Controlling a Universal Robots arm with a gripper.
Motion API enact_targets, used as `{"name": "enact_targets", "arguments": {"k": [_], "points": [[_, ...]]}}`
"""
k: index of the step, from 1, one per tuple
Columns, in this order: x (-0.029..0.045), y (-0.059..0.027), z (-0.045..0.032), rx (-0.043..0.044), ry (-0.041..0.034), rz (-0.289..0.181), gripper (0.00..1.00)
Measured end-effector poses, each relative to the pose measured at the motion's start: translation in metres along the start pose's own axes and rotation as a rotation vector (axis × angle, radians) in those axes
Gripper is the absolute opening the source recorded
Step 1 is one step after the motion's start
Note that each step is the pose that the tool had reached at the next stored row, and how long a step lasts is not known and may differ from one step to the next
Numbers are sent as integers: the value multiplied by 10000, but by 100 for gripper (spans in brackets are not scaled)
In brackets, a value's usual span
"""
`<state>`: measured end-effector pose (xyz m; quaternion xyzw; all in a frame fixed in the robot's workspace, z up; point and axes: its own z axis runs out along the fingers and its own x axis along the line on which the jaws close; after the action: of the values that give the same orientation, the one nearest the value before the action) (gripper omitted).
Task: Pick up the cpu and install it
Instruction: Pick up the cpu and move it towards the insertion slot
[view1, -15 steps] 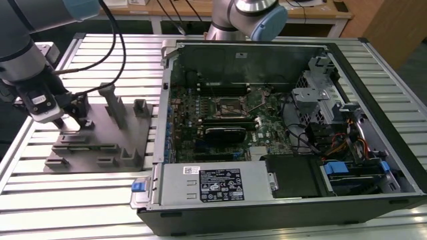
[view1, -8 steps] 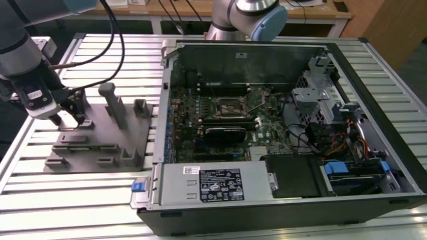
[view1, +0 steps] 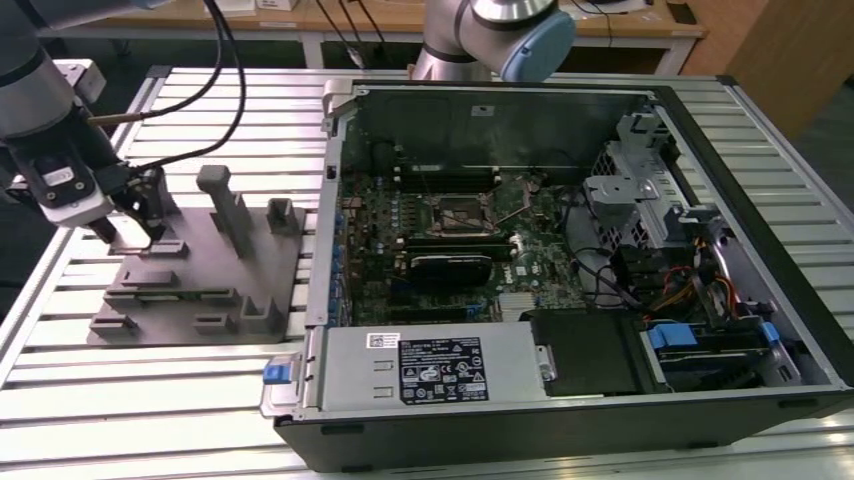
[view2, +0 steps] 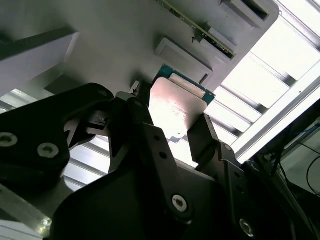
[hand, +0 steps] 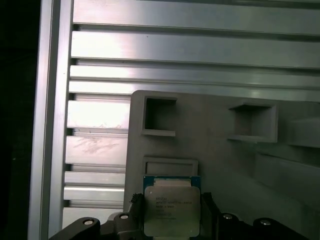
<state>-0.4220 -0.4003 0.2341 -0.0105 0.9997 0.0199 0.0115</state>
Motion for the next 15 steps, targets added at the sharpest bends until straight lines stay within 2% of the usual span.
{"name": "enact_targets", "arguments": {"k": [10,11,12,15], "points": [[6,6,-152,-11,-20,0,54],[11,8,-195,-19,-30,-1,54],[17,11,-269,-23,-48,0,54],[19,14,-339,-27,-60,0,54]]}}
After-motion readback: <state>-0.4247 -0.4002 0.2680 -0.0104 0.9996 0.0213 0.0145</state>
